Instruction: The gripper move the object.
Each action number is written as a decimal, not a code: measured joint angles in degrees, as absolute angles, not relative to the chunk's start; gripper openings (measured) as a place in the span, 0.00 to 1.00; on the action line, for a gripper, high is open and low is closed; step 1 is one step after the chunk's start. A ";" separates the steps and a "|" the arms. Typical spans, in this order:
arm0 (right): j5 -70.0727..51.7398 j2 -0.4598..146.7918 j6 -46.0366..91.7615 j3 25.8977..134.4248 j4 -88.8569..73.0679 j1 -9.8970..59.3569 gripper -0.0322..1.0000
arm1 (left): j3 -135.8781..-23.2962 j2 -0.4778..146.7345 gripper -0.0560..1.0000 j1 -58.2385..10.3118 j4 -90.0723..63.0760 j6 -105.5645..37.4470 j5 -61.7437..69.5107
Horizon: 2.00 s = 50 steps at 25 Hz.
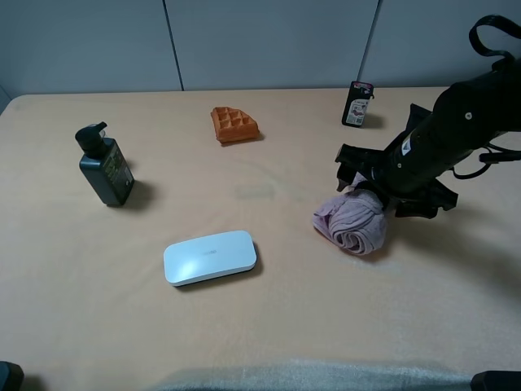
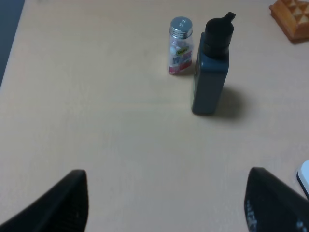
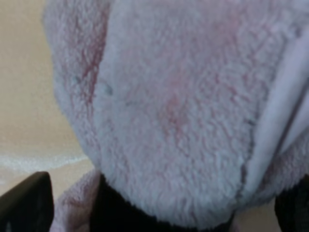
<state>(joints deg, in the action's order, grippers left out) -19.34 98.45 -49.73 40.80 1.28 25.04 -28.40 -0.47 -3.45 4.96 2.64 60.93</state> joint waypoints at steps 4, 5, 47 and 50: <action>-19.41 98.45 -49.46 40.80 1.28 25.04 0.70 | -28.40 -0.47 0.75 -3.45 4.96 2.64 60.93; -19.47 98.45 -49.25 40.80 1.28 25.04 0.70 | -28.40 -0.47 0.75 -3.45 4.96 2.64 60.93; -30.65 88.79 -20.39 48.19 -1.73 24.48 0.37 | -28.40 -0.47 0.75 -3.45 4.96 2.64 60.93; -34.74 85.84 -17.68 52.32 -1.69 22.23 0.37 | -28.40 -0.47 0.75 -3.45 4.96 2.64 60.93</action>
